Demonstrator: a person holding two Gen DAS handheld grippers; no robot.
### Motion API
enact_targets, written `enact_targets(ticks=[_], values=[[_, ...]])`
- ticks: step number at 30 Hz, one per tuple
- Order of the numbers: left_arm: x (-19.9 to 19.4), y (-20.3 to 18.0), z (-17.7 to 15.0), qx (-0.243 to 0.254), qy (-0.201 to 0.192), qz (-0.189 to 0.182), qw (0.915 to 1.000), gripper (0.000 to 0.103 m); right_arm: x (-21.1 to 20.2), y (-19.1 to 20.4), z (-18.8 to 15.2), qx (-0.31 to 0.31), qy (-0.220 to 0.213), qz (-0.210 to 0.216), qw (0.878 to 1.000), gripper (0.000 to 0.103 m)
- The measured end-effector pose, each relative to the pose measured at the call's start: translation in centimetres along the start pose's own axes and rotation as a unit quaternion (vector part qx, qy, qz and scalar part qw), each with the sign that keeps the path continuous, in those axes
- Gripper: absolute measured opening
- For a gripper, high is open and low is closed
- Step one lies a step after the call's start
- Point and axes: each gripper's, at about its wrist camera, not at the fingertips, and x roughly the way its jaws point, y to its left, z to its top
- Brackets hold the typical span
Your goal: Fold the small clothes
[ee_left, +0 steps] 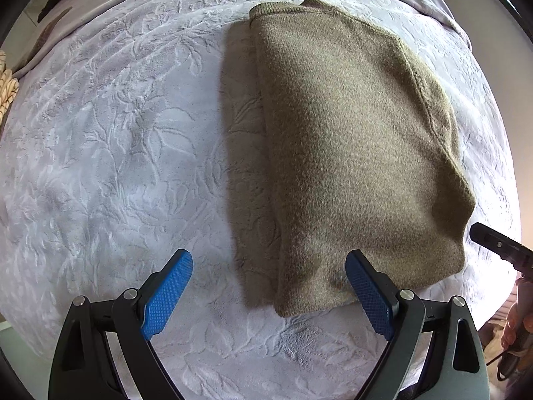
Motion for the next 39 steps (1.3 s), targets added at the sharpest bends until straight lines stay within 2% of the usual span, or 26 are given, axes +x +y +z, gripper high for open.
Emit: enact_targets(ticks=[4,6,9,13,17,24,30,31,32,33,34,35,37,39], values=[[0.2,0.2,1.4,0.002,-0.01,-0.03,0.9995,0.094,0.2,-0.4,1.0,-0.006,-0.002,0.002,1.0,0.084],[0.4,0.5,2.5,0.004,-0.016,-0.058,0.9982,0.094,0.1,-0.7,2.0,-0.005,-0.007,0.02,1.0,0.084],[1.4,0.7,4.3,0.012,-0.015,-0.122,0.9924,0.094,-0.2,-1.4,3.9,0.007,-0.018,0.072,0.997,0.084],[3.1,0.5,5.8,0.024,-0.004,-0.161,0.9866,0.094,0.9,-2.3,7.0,0.021,-0.013,0.145,0.989,0.084],[4.6,0.6,7.2,0.029,0.001,-0.202,0.979,0.094,3.2,-1.7,9.4,0.0,0.012,0.204,0.979,0.084],[7.4,-0.5,8.7,0.036,0.008,-0.23,0.9725,0.094,7.5,-1.0,12.5,-0.025,0.04,0.248,0.968,0.084],[7.9,-1.1,7.9,0.027,-0.001,-0.239,0.9707,0.094,8.8,0.1,13.9,-0.03,0.05,0.315,0.947,0.085],[7.8,-1.3,7.7,0.025,-0.003,-0.239,0.9706,0.088,9.1,0.4,14.0,-0.028,0.054,0.315,0.947,0.084],[7.6,-1.2,7.6,0.023,-0.006,-0.239,0.9708,0.08,9.6,0.7,13.9,-0.02,0.059,0.309,0.949,0.076],[7.2,-0.4,6.9,0.021,-0.009,-0.239,0.9707,0.076,10.0,0.7,13.9,-0.009,0.062,0.298,0.952,0.056],[6.9,-0.2,6.9,0.019,-0.012,-0.243,0.9698,0.066,10.2,0.8,13.9,0.003,0.064,0.29,0.955,0.047],[6.6,-0.1,6.9,0.018,-0.014,-0.249,0.9682,0.058,10.4,0.7,13.8,0.021,0.065,0.299,0.952,0.043],[5.7,0.2,6.8,0.02,-0.02,-0.261,0.965,0.05,9.7,1.0,13.4,0.033,0.051,0.305,0.95,0.04],[4.6,0.4,6.7,0.02,-0.029,-0.275,0.9607,0.048,8.7,1.6,13.0,0.039,0.041,0.317,0.947,0.039]])
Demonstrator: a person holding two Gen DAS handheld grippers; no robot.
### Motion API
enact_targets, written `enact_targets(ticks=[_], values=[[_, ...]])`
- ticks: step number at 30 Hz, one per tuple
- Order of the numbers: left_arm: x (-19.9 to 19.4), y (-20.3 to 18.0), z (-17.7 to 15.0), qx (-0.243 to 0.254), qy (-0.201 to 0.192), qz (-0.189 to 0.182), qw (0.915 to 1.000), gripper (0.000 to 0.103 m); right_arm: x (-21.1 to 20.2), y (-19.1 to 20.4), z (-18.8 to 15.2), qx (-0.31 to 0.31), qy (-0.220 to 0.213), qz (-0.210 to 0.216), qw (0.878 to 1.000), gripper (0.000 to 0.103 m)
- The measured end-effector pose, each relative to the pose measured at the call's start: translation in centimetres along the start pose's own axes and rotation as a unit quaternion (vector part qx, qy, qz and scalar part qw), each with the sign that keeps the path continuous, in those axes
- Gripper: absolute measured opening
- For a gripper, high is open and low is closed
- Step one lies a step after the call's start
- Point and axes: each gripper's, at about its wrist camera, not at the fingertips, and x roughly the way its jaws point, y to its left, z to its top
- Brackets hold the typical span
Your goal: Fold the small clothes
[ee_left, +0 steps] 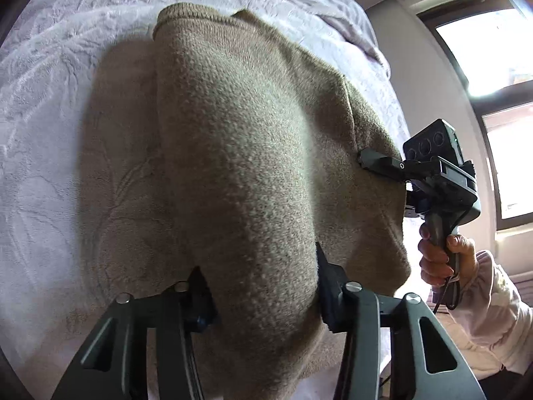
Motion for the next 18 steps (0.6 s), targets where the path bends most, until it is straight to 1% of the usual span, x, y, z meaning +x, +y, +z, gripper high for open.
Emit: enact_targets(ticks=[2,4,7,8,10,13,16,18], values=[[-1.0,-0.6,-0.2,0.001,-0.009,-0.013,0.9999,0.048,-0.4,1.4,-0.7,0.006,-0.006,0.018,1.0,0.039],[-2.4,-1.2,-0.6,0.006,-0.018,-0.022,0.9996,0.048,-0.5,2.8,-1.3,0.005,-0.009,0.026,1.0,0.039],[-5.1,-1.9,-1.6,0.017,-0.031,-0.033,0.9988,0.048,-0.8,5.5,-2.5,0.002,-0.014,0.033,0.999,0.039],[-6.0,-1.9,-1.5,0.018,-0.033,-0.038,0.9986,0.048,-1.0,6.3,-2.9,0.002,-0.016,0.035,0.999,0.039],[-8.4,-1.5,-2.4,0.023,-0.036,-0.045,0.9981,0.048,-1.2,8.2,-3.8,0.0,-0.018,0.041,0.999,0.039],[-11.2,-1.6,-4.3,0.038,-0.037,-0.039,0.9978,0.048,-1.9,10.3,-6.1,-0.011,-0.018,0.04,0.999,0.039],[-13.4,-1.0,-6.5,0.046,-0.035,-0.028,0.9979,0.048,-1.2,12.3,-8.6,-0.011,-0.016,0.044,0.999,0.039],[-15.0,0.2,-8.4,0.046,-0.029,-0.019,0.9984,0.048,0.1,13.4,-10.5,-0.009,-0.012,0.048,0.999,0.039]])
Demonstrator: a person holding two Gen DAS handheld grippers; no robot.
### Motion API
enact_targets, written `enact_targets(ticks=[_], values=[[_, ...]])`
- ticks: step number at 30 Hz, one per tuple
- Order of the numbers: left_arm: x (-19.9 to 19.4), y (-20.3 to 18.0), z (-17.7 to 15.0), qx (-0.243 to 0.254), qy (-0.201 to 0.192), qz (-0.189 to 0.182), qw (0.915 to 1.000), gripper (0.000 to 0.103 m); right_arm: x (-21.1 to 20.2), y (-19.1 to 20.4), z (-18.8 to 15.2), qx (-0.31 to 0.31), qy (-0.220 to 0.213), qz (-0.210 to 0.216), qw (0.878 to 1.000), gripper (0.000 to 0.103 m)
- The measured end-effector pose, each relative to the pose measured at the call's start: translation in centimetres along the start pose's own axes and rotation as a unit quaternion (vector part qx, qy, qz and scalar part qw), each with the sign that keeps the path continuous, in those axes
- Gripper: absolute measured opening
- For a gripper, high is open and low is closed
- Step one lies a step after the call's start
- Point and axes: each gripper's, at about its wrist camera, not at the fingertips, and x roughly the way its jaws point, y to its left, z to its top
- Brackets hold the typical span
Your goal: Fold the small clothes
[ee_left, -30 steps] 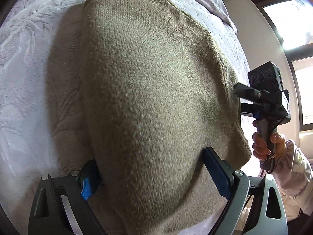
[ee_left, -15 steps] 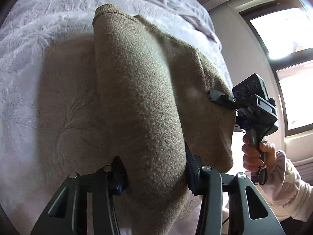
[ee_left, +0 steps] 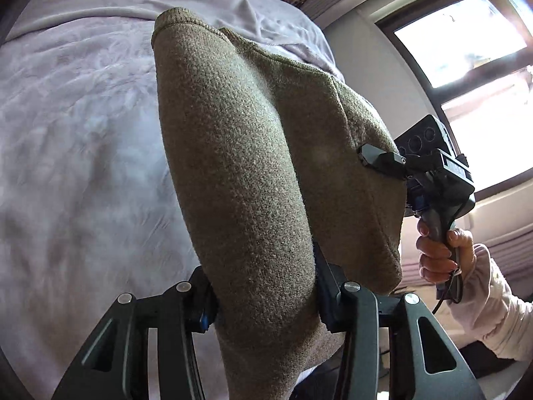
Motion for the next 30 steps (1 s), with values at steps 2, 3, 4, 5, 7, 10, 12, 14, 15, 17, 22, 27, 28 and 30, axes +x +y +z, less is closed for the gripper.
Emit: enact_targets(ticks=[2,3,4,5,7,10,12,14,15,17,22,27,28,30], values=[[-1.3,1.6,-2.6,-0.011,0.01,0.009,0.9998,0.048,1.4,0.4,-2.0,0.002,0.009,0.001,1.0,0.039],[-1.5,2.0,-3.2,-0.017,0.013,0.013,0.9997,0.048,2.4,0.4,-2.8,0.005,0.015,0.002,1.0,0.039],[-1.9,3.0,-4.6,-0.028,0.019,0.02,0.9992,0.048,3.2,0.0,-3.8,0.01,0.02,0.005,1.0,0.039],[-2.2,3.5,-5.4,-0.033,0.021,0.026,0.9989,0.048,4.4,-0.5,-4.9,0.021,0.027,0.009,0.999,0.039],[-2.6,4.9,-7.5,-0.04,0.026,0.042,0.998,0.048,6.4,-1.3,-6.1,0.031,0.039,0.009,0.999,0.039],[-1.8,7.2,-9.7,-0.063,0.042,0.094,0.9927,0.048,9.6,-2.6,-7.6,0.026,0.063,-0.017,0.998,0.039],[-1.9,8.8,-11.2,-0.079,0.054,0.132,0.9867,0.053,11.0,-3.6,-7.9,0.021,0.074,-0.072,0.994,0.041],[-3.0,9.2,-11.8,-0.091,0.038,0.149,0.9839,0.058,11.2,-3.9,-7.6,0.015,0.065,-0.136,0.988,0.042],[-3.2,9.0,-11.7,-0.09,0.036,0.153,0.9834,0.06,10.9,-3.5,-7.4,0.007,0.058,-0.164,0.985,0.047],[-4.3,8.1,-11.7,-0.067,0.022,0.196,0.978,0.08,9.7,-2.3,-7.6,-0.013,0.044,-0.198,0.979,0.055],[-5.4,5.2,-10.7,-0.033,-0.015,0.252,0.9669,0.102,7.5,2.5,-9.7,-0.061,0.029,-0.233,0.97,0.056],[-5.8,4.5,-9.6,-0.04,-0.026,0.283,0.9579,0.103,7.8,3.2,-15.0,-0.048,0.079,-0.208,0.974,0.054],[-4.9,3.8,-8.9,-0.04,-0.028,0.286,0.9569,0.103,8.0,2.7,-15.8,-0.042,0.087,-0.207,0.974,0.05],[-4.6,3.7,-8.7,-0.038,-0.028,0.292,0.9553,0.103,8.9,2.4,-17.0,-0.041,0.092,-0.225,0.969,0.019]])
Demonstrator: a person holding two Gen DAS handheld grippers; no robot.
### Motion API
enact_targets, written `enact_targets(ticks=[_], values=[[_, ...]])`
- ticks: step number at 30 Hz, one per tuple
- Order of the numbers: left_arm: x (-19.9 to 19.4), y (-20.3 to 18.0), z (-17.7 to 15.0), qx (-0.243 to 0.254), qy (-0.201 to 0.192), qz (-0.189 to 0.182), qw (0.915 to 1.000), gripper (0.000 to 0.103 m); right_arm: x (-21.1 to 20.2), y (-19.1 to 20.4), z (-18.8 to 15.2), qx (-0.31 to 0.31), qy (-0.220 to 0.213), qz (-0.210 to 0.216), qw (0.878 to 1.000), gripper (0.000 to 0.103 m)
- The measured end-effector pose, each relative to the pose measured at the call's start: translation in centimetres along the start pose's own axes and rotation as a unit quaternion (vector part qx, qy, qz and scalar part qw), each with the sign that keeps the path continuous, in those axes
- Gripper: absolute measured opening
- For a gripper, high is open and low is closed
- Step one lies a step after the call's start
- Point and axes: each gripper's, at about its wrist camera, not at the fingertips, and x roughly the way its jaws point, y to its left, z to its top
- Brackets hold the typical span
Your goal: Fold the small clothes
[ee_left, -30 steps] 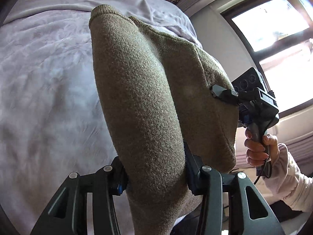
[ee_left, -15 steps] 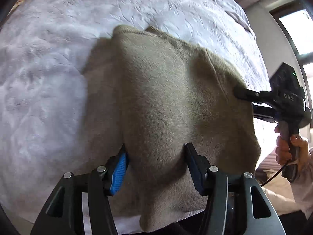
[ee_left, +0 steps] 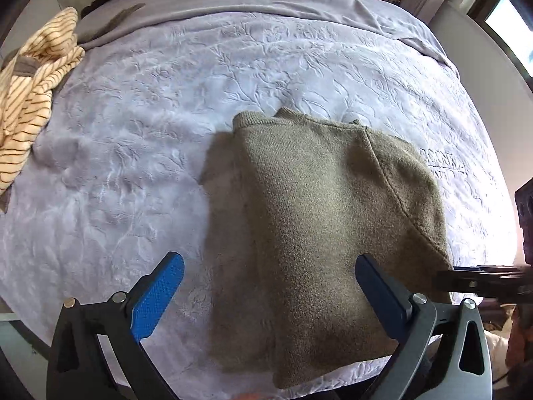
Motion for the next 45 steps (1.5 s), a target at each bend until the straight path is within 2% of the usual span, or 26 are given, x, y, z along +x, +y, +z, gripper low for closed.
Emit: enact_targets(ticks=[5,10,12,18,22,24,27,28,32,38,40,41,45], values=[[-0.7,0.9,-0.1,-0.009,0.005,-0.024,0.9997,0.103,-0.4,1.2,-0.6,-0.025,-0.029,-0.055,0.998,0.016],[-0.6,1.2,-0.6,-0.015,0.015,-0.017,0.9996,0.103,0.6,-2.1,-2.1,-0.005,-0.022,-0.094,0.995,0.013],[-0.7,1.3,-0.9,-0.015,0.02,-0.014,0.9996,0.103,1.4,-3.6,-2.8,0.004,-0.019,-0.1,0.995,0.01],[-1.4,1.3,-1.1,-0.012,0.022,-0.009,0.9996,0.103,0.1,-3.9,-4.1,0.037,-0.041,-0.085,0.995,0.012],[-1.9,0.7,-1.1,-0.001,0.023,0.004,0.9997,0.103,-1.8,-2.9,-4.4,0.042,-0.052,-0.112,0.991,0.03],[-2.1,0.4,-1.1,0.005,0.024,0.007,0.9997,0.103,-2.9,-2.2,-4.4,0.039,-0.063,-0.13,0.989,0.046],[-2.5,0.0,-1.1,0.011,0.028,0.013,0.9994,0.103,-4.4,-0.5,-4.1,0.029,-0.08,-0.142,0.986,0.061],[-2.6,-0.1,-1.1,0.012,0.03,0.015,0.9994,0.103,-4.8,0.1,-4.0,0.024,-0.084,-0.147,0.985,0.063],[-3.0,-0.3,-1.2,0.009,0.037,0.029,0.9988,0.103,-5.4,3.1,-3.4,0.001,-0.087,-0.176,0.981,0.081],[-3.5,-0.3,-1.3,0.003,0.044,0.035,0.9984,0.103,-4.6,6.4,-2.6,-0.013,-0.079,-0.193,0.978,0.085],[-3.8,-0.2,-1.3,-0.001,0.045,0.043,0.9981,0.103,-4.7,7.1,-2.6,-0.02,-0.09,-0.204,0.975,0.091],[-3.9,-0.2,-1.3,-0.003,0.045,0.046,0.9979,0.103,-4.8,7.6,-2.7,-0.023,-0.098,-0.207,0.973,0.101],[-4.4,-0.2,-1.2,-0.01,0.043,0.055,0.9975,0.103,-4.9,8.1,-2.5,-0.014,-0.101,-0.208,0.973,0.103]])
